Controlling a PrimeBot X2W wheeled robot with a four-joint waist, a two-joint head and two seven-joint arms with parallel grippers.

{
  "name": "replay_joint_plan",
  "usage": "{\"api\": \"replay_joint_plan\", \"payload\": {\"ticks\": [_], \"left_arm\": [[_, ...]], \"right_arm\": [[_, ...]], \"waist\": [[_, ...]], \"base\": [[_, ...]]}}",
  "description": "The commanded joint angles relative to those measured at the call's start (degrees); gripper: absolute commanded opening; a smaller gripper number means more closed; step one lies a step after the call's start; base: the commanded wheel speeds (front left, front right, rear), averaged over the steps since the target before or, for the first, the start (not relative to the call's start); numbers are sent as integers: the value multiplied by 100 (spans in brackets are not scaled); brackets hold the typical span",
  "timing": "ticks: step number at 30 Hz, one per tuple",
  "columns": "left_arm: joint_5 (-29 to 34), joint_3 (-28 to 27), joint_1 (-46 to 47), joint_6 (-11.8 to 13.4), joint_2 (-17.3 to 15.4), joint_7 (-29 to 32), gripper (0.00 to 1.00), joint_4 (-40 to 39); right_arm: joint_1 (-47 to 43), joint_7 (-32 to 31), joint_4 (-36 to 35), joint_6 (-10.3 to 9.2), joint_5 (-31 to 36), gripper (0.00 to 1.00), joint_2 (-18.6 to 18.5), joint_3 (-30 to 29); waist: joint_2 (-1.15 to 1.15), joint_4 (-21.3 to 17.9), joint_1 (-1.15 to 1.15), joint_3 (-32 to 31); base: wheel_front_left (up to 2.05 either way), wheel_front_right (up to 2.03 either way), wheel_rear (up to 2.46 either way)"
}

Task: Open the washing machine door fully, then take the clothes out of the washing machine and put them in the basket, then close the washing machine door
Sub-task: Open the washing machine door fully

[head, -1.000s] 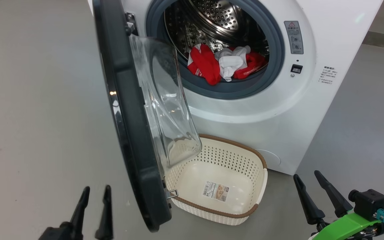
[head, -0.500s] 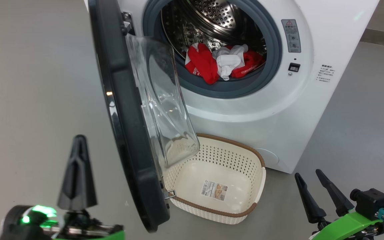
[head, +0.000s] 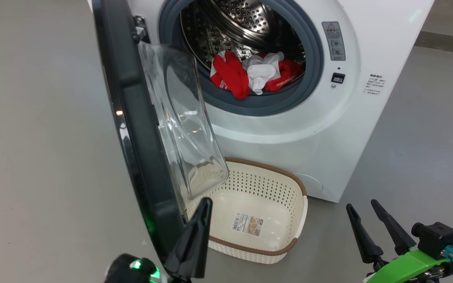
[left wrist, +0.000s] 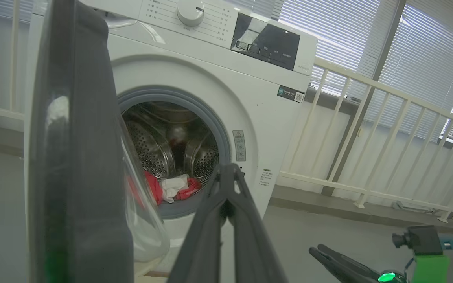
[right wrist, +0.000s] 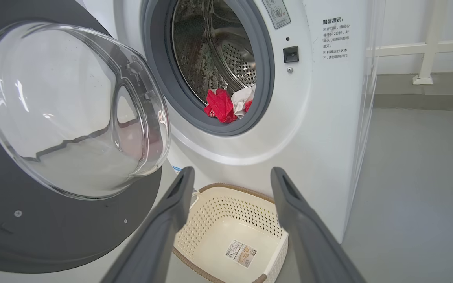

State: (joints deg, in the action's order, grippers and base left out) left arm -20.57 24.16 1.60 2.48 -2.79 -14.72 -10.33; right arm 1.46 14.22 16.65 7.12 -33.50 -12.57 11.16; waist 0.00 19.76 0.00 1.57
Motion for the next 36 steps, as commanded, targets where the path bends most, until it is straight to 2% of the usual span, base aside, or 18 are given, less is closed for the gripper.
{"api": "replay_joint_plan", "payload": {"ticks": [1,5,9,21,29,36], "left_arm": [[-138,-68,92,0,-9,-28,0,74],[-611,-3,68,-1,-9,-28,0,514],[-746,-67,89,-23,-9,-28,0,811],[-719,-544,116,20,-9,-28,0,1444],[-521,-1253,-42,9,-9,-28,0,1480],[-150,-2196,-129,-176,-9,-28,0,1564]], "right_arm": [[205,78,-135,36,78,100,-70,88],[192,78,-136,36,84,100,-60,93],[185,78,-143,36,88,100,-59,93],[178,78,-166,36,101,100,-76,87],[179,78,-181,36,146,100,-51,106],[189,78,-196,36,149,100,-74,132]], "waist": [[0,-28,0,-3],[0,-57,0,-3],[0,-63,0,1],[0,-12,0,31],[0,66,0,73],[0,124,0,149]], "base": [[0,0,0],[0,0,0],[0,0,0],[0,0,0],[0,0,0],[0,0,0]]}}
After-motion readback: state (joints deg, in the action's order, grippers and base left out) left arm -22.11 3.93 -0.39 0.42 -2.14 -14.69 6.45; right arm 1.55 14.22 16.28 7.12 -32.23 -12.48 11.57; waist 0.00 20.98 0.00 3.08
